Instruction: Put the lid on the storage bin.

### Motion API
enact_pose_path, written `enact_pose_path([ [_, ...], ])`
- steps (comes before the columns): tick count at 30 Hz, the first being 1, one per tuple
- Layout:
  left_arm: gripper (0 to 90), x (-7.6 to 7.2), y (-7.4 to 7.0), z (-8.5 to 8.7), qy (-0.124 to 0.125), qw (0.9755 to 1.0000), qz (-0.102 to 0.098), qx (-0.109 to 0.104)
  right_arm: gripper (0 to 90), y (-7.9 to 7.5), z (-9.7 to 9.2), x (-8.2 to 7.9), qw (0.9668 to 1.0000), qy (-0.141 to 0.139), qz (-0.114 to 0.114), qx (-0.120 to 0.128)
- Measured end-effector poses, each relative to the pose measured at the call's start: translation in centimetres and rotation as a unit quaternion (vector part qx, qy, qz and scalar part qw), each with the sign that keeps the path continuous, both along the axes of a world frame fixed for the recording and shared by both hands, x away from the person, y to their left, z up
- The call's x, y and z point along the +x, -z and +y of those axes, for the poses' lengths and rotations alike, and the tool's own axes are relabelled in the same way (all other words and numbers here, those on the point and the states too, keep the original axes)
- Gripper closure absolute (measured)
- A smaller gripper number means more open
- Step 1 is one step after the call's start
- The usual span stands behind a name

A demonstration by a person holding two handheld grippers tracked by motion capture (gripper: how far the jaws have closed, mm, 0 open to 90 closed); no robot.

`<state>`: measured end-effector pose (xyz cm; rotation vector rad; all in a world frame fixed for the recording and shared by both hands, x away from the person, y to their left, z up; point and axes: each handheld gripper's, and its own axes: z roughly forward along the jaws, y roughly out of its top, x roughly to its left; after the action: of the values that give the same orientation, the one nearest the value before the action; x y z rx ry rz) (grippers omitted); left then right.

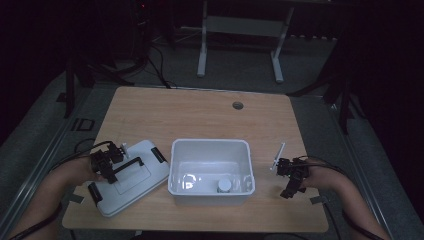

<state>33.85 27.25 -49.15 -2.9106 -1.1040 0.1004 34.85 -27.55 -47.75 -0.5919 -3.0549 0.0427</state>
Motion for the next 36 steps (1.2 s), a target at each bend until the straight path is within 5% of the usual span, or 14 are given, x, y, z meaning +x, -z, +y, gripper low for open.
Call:
enact_pose_path([
  [20,83.6,-0.9,-5.5,0.2,0.025,0.9995,-0.020,-0.008,15.5,-1.0,-0.3,-0.1,1.0000,0.005,-0.008,0.003],
  [36,83.6,-2.6,-12.9,0.3,0.040,0.9974,-0.060,-0.005,15.4,-1.3,-0.5,-0.4,0.9999,0.005,-0.008,0.002],
])
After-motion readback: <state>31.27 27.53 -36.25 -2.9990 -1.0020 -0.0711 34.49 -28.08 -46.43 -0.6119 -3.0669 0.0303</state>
